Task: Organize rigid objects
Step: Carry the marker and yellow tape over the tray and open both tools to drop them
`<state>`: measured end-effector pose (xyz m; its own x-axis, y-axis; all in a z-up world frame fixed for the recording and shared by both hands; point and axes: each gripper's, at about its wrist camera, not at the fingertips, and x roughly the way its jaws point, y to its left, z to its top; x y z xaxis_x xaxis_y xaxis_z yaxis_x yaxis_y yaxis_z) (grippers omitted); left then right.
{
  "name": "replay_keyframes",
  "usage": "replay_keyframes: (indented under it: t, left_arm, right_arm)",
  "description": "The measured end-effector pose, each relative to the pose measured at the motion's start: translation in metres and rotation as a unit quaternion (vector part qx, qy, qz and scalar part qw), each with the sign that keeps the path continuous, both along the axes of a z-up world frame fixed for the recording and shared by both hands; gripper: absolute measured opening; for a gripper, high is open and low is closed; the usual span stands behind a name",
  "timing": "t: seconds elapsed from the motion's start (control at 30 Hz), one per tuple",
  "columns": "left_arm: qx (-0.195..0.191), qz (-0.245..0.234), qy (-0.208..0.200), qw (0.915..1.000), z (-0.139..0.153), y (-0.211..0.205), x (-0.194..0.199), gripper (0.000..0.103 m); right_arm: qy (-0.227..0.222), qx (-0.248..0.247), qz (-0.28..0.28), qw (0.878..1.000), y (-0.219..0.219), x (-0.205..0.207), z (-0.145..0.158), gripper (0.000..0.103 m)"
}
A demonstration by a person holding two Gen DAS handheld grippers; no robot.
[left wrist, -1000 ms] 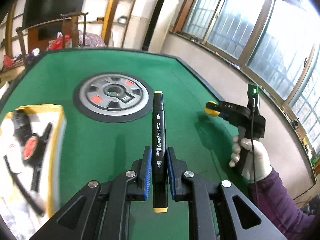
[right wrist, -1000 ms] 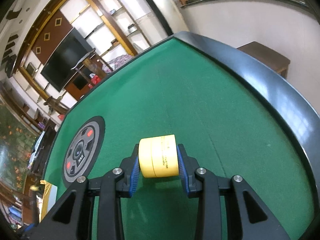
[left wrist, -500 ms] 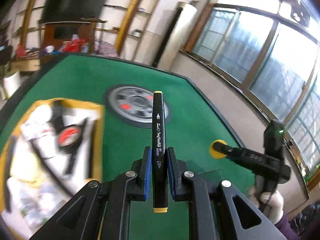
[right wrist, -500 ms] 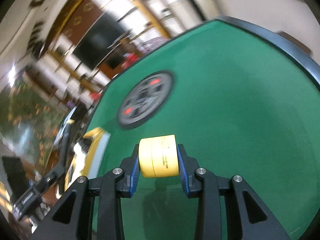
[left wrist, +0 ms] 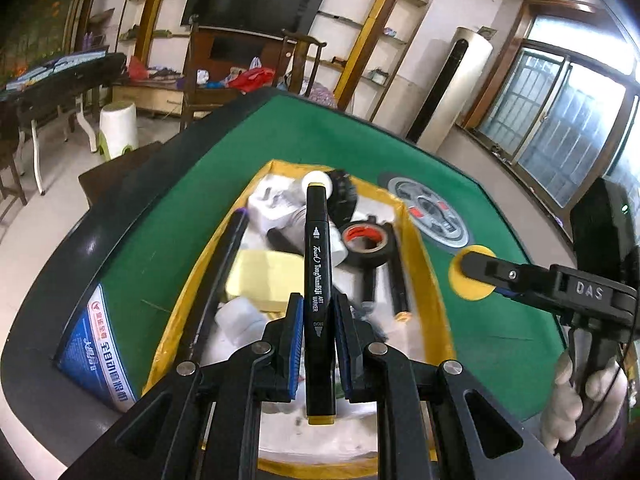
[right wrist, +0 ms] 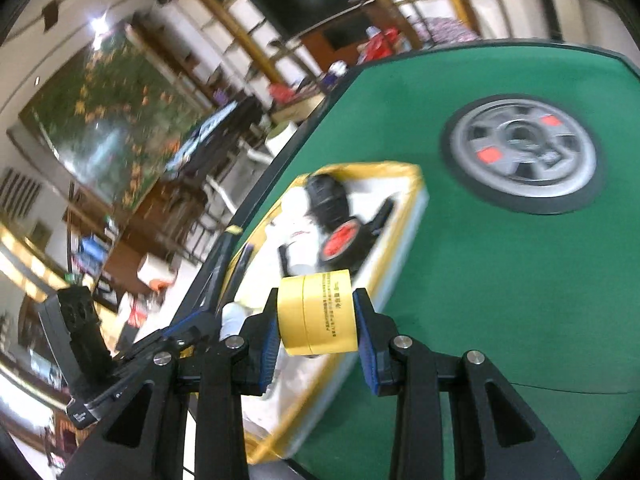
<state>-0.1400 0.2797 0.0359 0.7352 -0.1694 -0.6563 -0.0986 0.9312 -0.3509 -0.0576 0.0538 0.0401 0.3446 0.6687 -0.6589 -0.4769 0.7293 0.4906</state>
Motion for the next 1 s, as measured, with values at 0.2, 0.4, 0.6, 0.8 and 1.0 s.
replay_keyframes:
  t: [0.2, 0.4, 0.6, 0.8, 1.0]
  left_arm:
    - [-0.012, 0.009, 0.029, 0.9995, -0.025, 0.01, 0.022, 0.015]
    - [-0.001, 0.017, 0.029, 0.9994, -0.028, 0.009, 0.032, 0.015]
    - [0.004, 0.028, 0.022, 0.9994, -0.022, 0.007, 0.027, 0.053]
    - [0.041, 0.045, 0.0, 0.9981, -0.003, -0.005, 0.017, 0.072]
    - [0.109, 0.083, -0.016, 0.9905, 0.017, -0.027, 0.006, 0.081]
  right_arm:
    - [-0.005, -0.074, 0.039, 0.996, 0.054, -0.014, -0.02, 0.033]
    - [-0.048, -0.154, 0.092, 0.983, 0.072, -0.058, -0.031, 0.033]
    - [-0.101, -0.178, 0.102, 0.973, 0.073, -0.081, -0.032, 0.036]
    - [-0.118, -0.14, 0.09, 0.979, 0.064, -0.091, -0.021, 0.065]
    - [-0.135, -0.087, 0.047, 0.986, 0.032, -0.094, -0.011, 0.069]
